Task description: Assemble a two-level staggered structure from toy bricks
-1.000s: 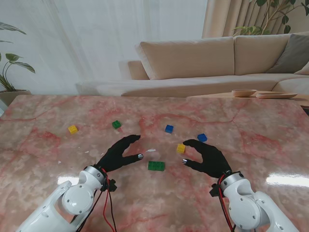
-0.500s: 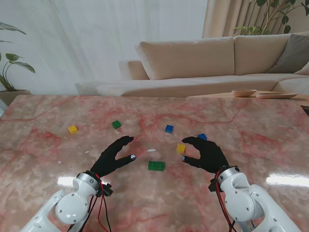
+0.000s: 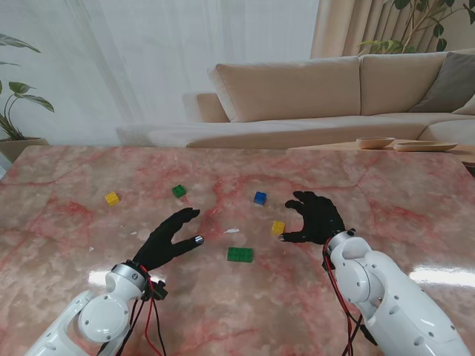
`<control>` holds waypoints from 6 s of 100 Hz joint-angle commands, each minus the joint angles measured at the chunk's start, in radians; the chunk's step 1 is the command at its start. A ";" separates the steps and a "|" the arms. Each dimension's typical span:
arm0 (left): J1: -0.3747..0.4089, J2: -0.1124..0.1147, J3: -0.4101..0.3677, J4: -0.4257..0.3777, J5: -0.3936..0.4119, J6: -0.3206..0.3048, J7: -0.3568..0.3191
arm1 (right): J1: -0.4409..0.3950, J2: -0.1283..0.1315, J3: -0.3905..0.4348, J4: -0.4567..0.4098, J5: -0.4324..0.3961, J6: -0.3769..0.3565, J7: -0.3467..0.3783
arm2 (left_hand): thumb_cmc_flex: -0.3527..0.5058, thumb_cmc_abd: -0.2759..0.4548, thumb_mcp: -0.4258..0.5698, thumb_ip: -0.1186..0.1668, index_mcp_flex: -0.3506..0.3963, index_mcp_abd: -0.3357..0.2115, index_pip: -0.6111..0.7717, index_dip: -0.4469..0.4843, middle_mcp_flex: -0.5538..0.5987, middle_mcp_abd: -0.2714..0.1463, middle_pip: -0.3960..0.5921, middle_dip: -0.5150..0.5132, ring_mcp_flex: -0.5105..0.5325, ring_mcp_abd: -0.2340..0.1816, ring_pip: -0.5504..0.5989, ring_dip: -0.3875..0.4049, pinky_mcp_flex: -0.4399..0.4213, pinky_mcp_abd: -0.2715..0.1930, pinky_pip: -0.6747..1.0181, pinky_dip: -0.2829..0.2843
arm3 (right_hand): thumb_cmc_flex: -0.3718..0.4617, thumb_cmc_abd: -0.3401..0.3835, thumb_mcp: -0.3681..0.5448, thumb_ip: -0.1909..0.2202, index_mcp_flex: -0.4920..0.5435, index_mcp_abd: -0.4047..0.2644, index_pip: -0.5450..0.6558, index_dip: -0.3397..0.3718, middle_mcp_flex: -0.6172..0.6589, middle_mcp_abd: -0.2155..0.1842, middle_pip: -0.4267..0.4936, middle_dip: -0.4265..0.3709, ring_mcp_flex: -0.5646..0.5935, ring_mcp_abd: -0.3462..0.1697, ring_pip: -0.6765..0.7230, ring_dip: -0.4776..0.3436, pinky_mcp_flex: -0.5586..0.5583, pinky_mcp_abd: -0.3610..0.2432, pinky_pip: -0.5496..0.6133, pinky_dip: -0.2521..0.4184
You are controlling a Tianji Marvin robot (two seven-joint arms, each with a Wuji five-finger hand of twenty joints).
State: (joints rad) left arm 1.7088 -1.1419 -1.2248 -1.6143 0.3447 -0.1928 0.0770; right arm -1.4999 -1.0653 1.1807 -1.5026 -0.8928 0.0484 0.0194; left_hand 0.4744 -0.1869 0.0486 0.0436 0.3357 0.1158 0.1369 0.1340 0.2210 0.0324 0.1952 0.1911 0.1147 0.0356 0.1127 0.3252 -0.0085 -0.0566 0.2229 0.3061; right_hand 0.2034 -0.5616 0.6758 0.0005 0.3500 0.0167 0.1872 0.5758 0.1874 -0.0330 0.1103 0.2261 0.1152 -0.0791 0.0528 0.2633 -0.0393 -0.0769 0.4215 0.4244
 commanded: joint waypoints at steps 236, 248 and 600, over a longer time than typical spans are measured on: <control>0.030 0.016 -0.032 -0.011 0.024 0.006 -0.045 | 0.177 -0.037 -0.294 0.267 0.045 0.123 -0.166 | -0.018 0.019 0.033 0.008 0.019 -0.012 0.008 0.015 -0.005 -0.014 0.012 0.008 -0.011 -0.056 -0.025 -0.010 -0.012 -0.043 -0.040 -0.009 | 0.275 0.017 0.253 -0.279 0.175 -0.344 0.664 0.370 0.017 -0.029 0.251 0.097 0.013 -0.036 0.120 0.024 0.037 -0.013 0.073 0.066; 0.027 0.014 -0.028 -0.007 0.022 0.002 -0.039 | 0.120 -0.029 -0.258 0.195 0.016 0.125 -0.151 | -0.018 0.023 0.033 0.008 0.020 -0.010 0.007 0.015 -0.004 -0.012 0.012 0.008 -0.010 -0.056 -0.025 -0.010 -0.012 -0.043 -0.043 -0.007 | 0.260 0.014 0.265 -0.276 0.179 -0.329 0.652 0.340 0.025 -0.025 0.249 0.094 0.015 -0.035 0.132 0.026 0.041 -0.010 0.074 0.067; -0.135 0.046 -0.077 0.059 0.055 0.042 -0.197 | -0.254 -0.041 0.031 -0.226 0.022 -0.077 -0.243 | -0.006 0.007 0.057 0.003 0.011 -0.020 0.009 0.015 -0.007 -0.022 0.015 0.010 -0.003 -0.058 -0.022 -0.005 -0.007 -0.047 -0.053 0.026 | -0.118 0.206 0.028 -0.037 -0.063 0.014 -0.091 0.026 0.097 -0.012 0.015 -0.076 0.158 -0.048 -0.002 -0.090 0.148 -0.060 -0.063 -0.071</control>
State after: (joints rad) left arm 1.6046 -1.1169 -1.2773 -1.5654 0.3873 -0.1741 -0.1118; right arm -1.7437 -1.0996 1.2142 -1.7345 -0.8730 -0.0271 -0.2268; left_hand 0.4756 -0.1874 0.0909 0.0439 0.3357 0.1160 0.1379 0.1444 0.2210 0.0324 0.1954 0.1911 0.1148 0.0340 0.1125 0.3250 -0.0090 -0.0566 0.1777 0.3210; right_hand 0.1344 -0.3724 0.6913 -0.0802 0.2671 0.0414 0.1086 0.6139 0.2947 -0.0406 0.1352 0.1699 0.2761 -0.1032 0.0687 0.1955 0.1215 -0.1033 0.3858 0.3831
